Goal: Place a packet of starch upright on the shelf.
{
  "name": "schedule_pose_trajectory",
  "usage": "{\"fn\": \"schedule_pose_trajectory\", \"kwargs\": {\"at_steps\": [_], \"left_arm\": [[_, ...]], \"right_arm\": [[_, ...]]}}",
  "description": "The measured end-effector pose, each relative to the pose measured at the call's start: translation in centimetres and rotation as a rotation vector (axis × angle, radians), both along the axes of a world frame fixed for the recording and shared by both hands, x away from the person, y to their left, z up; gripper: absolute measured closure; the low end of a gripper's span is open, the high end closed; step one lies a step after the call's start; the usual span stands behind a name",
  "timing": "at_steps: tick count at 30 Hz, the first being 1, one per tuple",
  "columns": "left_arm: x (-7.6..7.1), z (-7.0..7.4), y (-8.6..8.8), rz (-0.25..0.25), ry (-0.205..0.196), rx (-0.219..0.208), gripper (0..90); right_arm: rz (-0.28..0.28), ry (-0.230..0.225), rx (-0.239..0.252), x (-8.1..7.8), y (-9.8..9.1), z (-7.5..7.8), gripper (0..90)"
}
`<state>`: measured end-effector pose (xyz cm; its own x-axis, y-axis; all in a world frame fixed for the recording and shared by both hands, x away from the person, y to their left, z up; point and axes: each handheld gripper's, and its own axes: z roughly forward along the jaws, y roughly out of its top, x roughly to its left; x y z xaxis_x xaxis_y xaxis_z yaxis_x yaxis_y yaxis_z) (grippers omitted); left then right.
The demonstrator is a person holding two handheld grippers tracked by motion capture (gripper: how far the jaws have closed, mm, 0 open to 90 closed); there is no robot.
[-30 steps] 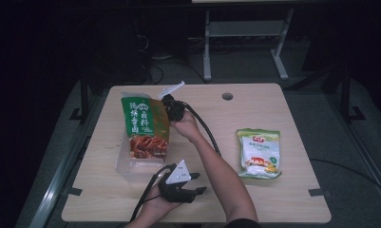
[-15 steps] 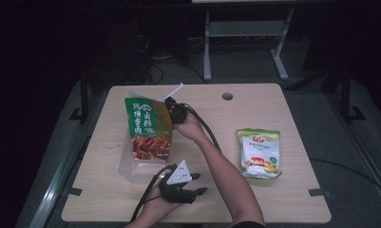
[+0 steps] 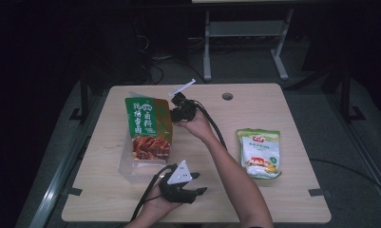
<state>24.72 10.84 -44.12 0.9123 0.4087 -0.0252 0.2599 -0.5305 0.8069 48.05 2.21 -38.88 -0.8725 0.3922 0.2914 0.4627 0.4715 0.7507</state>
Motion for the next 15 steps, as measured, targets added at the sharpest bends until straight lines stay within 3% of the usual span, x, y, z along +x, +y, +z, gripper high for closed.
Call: {"fn": "schedule_pose_trajectory", "kwargs": {"at_steps": [15], "left_arm": [[0.3,0.1,0.1,0.006,0.006,-0.007,42.4]], "right_arm": [[-0.06,-0.036,-0.006,-1.8,-5.5,1.4,49.8]]}}
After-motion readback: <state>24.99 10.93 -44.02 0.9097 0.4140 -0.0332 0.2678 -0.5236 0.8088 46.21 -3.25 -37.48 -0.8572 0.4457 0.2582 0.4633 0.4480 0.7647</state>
